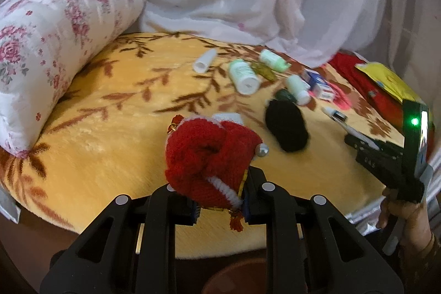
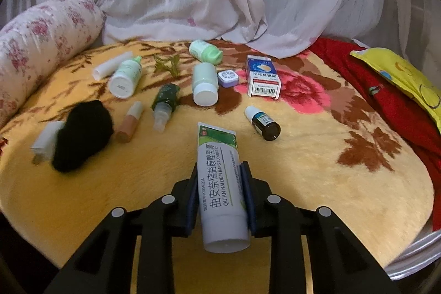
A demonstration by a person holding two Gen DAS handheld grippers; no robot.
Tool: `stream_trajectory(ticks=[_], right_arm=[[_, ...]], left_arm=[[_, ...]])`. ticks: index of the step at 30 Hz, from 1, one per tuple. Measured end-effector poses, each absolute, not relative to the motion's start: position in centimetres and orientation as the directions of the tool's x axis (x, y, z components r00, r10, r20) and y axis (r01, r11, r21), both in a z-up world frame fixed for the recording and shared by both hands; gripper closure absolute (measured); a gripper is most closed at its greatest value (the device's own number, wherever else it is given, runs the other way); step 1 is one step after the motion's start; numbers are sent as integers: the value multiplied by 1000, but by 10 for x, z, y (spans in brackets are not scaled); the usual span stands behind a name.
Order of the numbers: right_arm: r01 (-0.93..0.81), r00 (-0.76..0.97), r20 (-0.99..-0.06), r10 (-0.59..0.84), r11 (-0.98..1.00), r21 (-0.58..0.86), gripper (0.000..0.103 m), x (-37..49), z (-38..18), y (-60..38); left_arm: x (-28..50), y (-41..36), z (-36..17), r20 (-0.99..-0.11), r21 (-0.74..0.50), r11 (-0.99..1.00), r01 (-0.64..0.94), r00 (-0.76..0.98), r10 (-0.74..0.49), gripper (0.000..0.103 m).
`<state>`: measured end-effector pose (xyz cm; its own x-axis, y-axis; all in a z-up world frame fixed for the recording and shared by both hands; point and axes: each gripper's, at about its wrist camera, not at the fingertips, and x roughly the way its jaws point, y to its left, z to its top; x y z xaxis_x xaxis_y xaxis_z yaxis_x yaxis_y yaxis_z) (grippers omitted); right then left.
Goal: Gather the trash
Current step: 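Carry both items down to the orange bin and open both tools, then grasp the white charger with left tool while right tool grasps the black sock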
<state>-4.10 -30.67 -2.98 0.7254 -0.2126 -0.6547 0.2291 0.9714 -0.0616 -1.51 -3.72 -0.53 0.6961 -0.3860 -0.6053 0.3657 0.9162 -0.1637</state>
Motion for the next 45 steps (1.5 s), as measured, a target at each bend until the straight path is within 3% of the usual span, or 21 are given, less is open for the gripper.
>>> stream_trajectory(ticks=[8, 16, 24, 25, 26, 27, 28, 30, 37, 45], right_arm=[[7, 705, -709, 2, 1000, 10, 76, -115, -4, -262], [-164, 463, -870, 171, 981, 106, 75, -176, -61, -214], [-189, 337, -914, 224, 968, 168, 74, -189, -94, -199], [-191, 323, -918, 230, 966, 175, 73, -190, -97, -198], [-187, 313, -919, 238, 965, 186, 60, -190, -99, -198], [-179, 314, -920, 234, 966, 185, 47, -193, -98, -198], [-170, 323, -919, 225, 969, 178, 26, -194, -96, -200], [-167, 359, -908, 214, 972, 163, 24, -195, -91, -202], [-121, 500, -851, 164, 986, 119, 24, -183, -60, -223], [-72, 680, -723, 118, 993, 95, 21, -151, -11, -238]], left_arm=[[-77, -49, -11, -689, -152, 837, 525, 551, -471, 82], [-120, -56, -64, -831, -195, 770, 608, 315, -459, 82], [-134, -61, -86, -876, -189, 749, 636, 236, -421, 78], [-136, -61, -86, -881, -183, 749, 637, 232, -412, 71], [-137, -60, -86, -883, -180, 751, 635, 233, -408, 65], [-137, -59, -85, -884, -175, 755, 632, 237, -403, 50], [-138, -56, -83, -884, -158, 766, 623, 256, -390, 36], [-137, -51, -77, -875, -144, 779, 611, 289, -388, 31], [-116, -40, -55, -835, -140, 816, 561, 375, -402, 30], [-52, -49, -6, -717, -134, 876, 464, 564, -409, 26]])
